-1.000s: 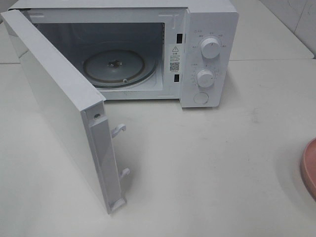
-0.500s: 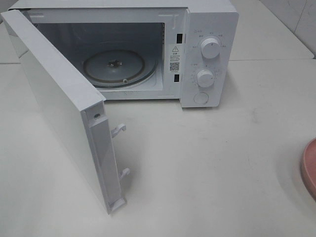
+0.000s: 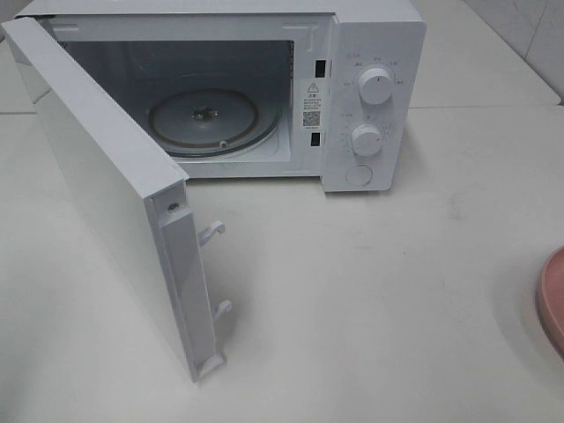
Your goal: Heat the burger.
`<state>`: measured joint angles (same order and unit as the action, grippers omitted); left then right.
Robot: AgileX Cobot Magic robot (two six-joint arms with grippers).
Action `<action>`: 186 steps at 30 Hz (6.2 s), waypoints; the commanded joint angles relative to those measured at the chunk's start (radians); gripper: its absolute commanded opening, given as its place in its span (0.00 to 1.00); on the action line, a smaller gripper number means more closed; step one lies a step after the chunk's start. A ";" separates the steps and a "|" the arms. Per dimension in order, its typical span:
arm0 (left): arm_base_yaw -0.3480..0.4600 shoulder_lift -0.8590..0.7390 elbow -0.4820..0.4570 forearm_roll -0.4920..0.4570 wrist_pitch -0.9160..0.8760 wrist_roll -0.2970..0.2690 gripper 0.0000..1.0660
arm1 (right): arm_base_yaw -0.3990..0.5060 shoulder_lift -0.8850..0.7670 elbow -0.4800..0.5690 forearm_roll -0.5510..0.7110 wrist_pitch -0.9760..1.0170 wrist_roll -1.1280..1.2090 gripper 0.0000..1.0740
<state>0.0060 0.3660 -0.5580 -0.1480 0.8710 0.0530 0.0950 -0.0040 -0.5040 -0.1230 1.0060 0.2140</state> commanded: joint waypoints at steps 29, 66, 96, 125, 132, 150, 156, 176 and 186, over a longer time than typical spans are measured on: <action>-0.191 0.594 0.308 -0.277 -1.210 0.277 0.00 | -0.008 -0.028 0.003 0.002 -0.005 -0.007 0.70; -0.314 1.234 0.243 0.328 -1.924 -0.192 0.00 | -0.008 -0.028 0.003 0.003 -0.005 -0.007 0.70; -0.721 1.460 -0.144 -0.053 -1.690 -0.061 0.00 | -0.008 -0.028 0.003 0.003 -0.005 -0.007 0.70; -0.742 1.680 -0.602 -0.250 -1.510 0.107 0.00 | -0.008 -0.028 0.003 0.003 -0.005 -0.007 0.70; -0.739 1.726 -0.695 -0.288 -1.483 0.131 0.00 | -0.008 -0.028 0.003 0.003 -0.005 -0.007 0.70; -0.799 1.602 -0.662 -0.269 -0.986 0.244 0.08 | -0.008 -0.028 0.003 0.003 -0.005 -0.007 0.70; -0.799 1.539 -0.662 -0.269 -0.696 0.242 0.68 | -0.008 -0.028 0.003 0.003 -0.005 -0.007 0.70; -0.797 1.386 -0.663 -0.134 0.046 0.201 0.94 | -0.008 -0.028 0.003 0.003 -0.005 -0.007 0.70; -0.796 1.378 -0.663 0.058 0.190 0.053 0.94 | -0.008 -0.028 0.003 0.003 -0.005 -0.007 0.70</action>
<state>-0.7900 1.7520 -1.2220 -0.1050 1.0300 0.1270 0.0950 -0.0040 -0.5040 -0.1190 1.0060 0.2140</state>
